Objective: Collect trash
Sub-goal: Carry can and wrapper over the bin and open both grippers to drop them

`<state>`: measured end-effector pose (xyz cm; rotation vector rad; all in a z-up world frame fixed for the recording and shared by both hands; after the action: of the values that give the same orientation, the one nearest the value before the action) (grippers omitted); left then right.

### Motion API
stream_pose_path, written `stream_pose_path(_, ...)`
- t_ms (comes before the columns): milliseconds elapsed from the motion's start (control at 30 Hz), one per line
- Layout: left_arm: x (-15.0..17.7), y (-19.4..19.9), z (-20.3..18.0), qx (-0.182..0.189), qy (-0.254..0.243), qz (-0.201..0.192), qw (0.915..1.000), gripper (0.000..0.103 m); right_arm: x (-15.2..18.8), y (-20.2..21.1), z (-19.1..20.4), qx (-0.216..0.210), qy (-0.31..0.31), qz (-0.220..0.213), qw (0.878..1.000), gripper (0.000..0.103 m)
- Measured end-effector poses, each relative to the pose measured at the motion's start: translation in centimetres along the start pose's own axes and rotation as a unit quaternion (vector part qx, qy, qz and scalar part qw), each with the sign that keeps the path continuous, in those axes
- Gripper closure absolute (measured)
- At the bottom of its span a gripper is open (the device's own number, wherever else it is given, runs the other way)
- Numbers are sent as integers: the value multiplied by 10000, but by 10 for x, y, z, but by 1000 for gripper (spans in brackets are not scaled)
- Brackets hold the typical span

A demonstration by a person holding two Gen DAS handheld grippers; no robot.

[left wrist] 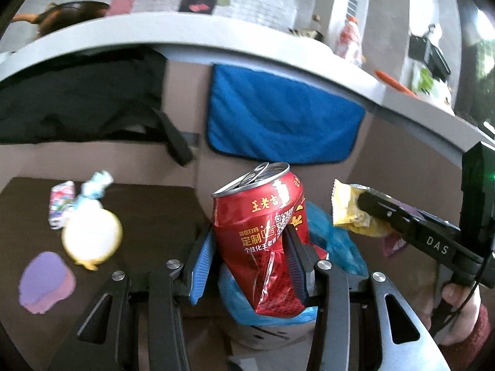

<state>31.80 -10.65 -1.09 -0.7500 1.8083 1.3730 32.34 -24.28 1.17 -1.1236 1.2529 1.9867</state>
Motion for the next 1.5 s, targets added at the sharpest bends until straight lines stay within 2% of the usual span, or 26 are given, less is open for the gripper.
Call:
stream_pose_path(333,15,-39,-30,46,-322,247,9992,58,23,-6,-45,152,-385,86,9991,83)
stream_pose_path(867,33,-72,-34,67,-353,562,9978,58,39,-30,-60,174,-536,288,9980,83)
stream_pose_path(1300,32,-99,-35,199,-232,707,9970,58,47,-46,-72,244,-663,425,9966,82)
stream_pose_path(1400,29,-105,-32,447,-55,737,9963,56,49,-46,-75,261,-735,439,9960,71)
stream_pose_path(1467,27,-104,-28,599,80,774,9952,51,51,-47,-76,297,-771,488,9954,48)
stream_pose_path(1500,25,-102,-26,664,135,752,9949,48,51,-46,-77,325,-774,473,9953,45)
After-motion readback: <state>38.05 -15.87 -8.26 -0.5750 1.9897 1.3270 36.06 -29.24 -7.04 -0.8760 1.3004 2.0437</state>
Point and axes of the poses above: each gripper's, at about its wrist camera, not at the fingertips, and y roughly against the way its jaws point, z to its left, x to its underside, the point moved 10 cm from there along -y, roughly the way its jaws point, and after that the axes turned 10 degrees about -x, right-handed, at the moved point
